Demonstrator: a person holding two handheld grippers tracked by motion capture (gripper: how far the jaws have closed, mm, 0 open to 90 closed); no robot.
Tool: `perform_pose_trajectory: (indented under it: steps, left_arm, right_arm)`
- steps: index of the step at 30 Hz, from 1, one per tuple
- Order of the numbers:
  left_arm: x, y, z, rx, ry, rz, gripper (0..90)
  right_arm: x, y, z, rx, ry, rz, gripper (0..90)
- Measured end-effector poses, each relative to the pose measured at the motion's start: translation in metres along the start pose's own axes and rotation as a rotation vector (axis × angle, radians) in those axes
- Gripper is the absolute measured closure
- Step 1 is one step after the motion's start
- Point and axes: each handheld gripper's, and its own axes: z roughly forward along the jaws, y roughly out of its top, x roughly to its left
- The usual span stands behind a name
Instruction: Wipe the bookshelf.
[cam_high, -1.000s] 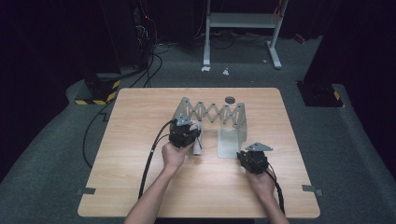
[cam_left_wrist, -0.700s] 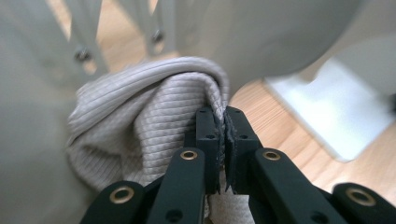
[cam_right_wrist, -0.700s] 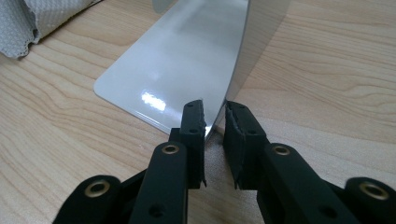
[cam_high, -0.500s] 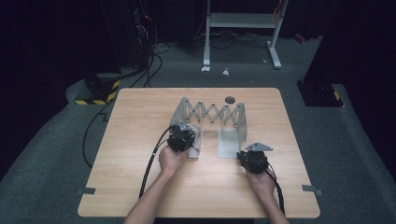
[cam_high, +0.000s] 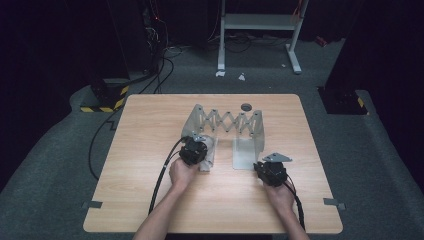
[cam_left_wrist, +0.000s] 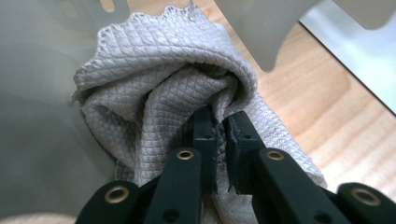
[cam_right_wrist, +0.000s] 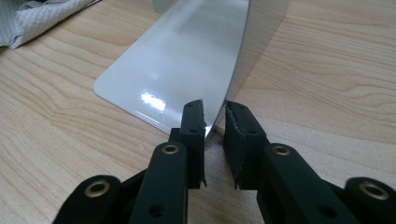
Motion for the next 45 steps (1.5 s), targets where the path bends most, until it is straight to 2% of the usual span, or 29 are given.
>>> perform_pose_trajectory:
  steps: [5, 7, 14, 17, 28, 37, 41, 45]
  left_arm:
    - [-0.004, -0.007, -0.007, 0.008, -0.026, 0.006, 85.0]
    - [-0.007, -0.008, -0.008, 0.005, -0.023, 0.011, 85.2]
    - [-0.008, 0.002, 0.002, -0.031, -0.035, -0.030, 86.1]
    - [-0.011, 0.010, 0.000, -0.060, -0.046, -0.025, 86.2]
    - [-0.009, 0.034, -0.032, -0.186, -0.102, -0.039, 86.3]
    - [-0.011, 0.053, -0.058, -0.245, -0.125, -0.013, 86.2]
    - [-0.009, 0.062, -0.066, -0.269, -0.142, -0.019, 86.2]
    - [-0.008, 0.070, -0.073, -0.288, -0.139, -0.015, 86.2]
  right_arm:
    - [0.000, 0.000, 0.000, 0.000, 0.000, -0.001, 77.7]
    - [0.000, 0.000, 0.000, 0.000, -0.001, -0.002, 77.7]
    - [0.001, 0.000, 0.000, 0.000, -0.001, 0.000, 77.7]
    - [0.001, 0.000, 0.000, 0.000, -0.001, -0.001, 77.7]
    - [0.001, 0.000, 0.000, 0.000, 0.001, -0.002, 77.7]
    - [0.001, 0.000, 0.000, 0.001, 0.002, -0.002, 77.7]
    - [0.001, 0.000, 0.000, 0.001, 0.003, -0.005, 77.6]
    - [0.001, 0.000, 0.000, 0.001, 0.002, -0.006, 77.7]
